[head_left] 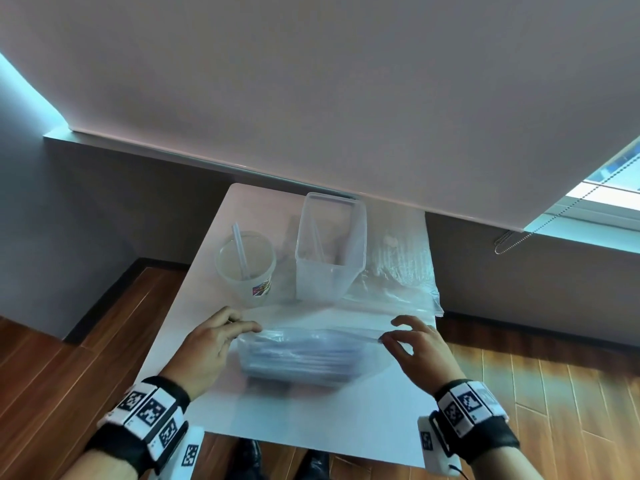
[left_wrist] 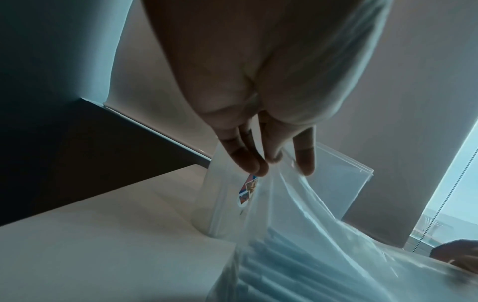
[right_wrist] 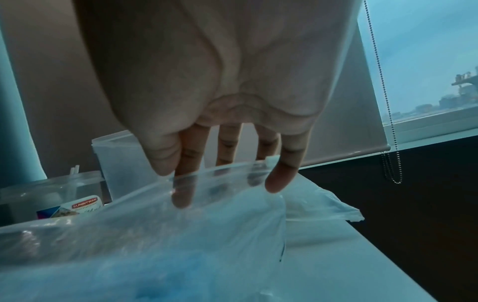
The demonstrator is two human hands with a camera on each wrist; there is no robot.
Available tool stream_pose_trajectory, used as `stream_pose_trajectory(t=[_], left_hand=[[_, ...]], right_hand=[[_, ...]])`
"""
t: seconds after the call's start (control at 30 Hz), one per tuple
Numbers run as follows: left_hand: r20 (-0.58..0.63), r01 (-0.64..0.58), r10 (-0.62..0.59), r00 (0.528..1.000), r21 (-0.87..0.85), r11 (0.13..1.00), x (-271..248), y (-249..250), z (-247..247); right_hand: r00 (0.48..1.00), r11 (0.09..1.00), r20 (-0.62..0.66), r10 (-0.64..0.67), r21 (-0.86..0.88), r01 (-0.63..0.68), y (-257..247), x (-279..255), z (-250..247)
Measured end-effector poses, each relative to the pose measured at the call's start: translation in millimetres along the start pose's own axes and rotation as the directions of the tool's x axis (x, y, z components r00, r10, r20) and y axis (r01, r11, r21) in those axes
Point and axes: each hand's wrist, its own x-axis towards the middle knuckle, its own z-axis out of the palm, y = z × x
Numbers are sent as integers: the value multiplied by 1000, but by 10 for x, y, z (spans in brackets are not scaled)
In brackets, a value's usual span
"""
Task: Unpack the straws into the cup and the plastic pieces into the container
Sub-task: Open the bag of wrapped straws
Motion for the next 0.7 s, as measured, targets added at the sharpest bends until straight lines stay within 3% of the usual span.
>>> stream_pose_trajectory(t=[0.13,0.2,0.27,0.33,0.4,0.5,0.6,0.7], left_hand=[[44,40,-40,998,15,999,-7,71,4],[86,78,-82,993,51,996,2,181,20],[139,153,-170,976,124,980,31,331,39],[202,210,-262,944,243,947,96,472,81],[251,314,-400,881,321,894,174,572,179],[191,449,-557,808,413,792,257,651,297],[105,470,-578,809,473,745,287,690,290],[114,418,-524,844,471,776,270,733,274]], right_hand=[[993,989,44,111,-103,-106,-100,65,-14],[994,981,45,96,-174,-86,-147,55,-18],[988,973,127,87,-224,-57,-169,32,-22],[981,973,167,101,-222,-62,-205,-7,-21],[984,975,156,91,-216,-56,-205,-32,12],[999,976,1,50,-212,-49,-205,-50,65],[993,970,-104,57,-230,-80,-223,-70,128],[994,968,-76,73,-234,-89,-210,-79,177]])
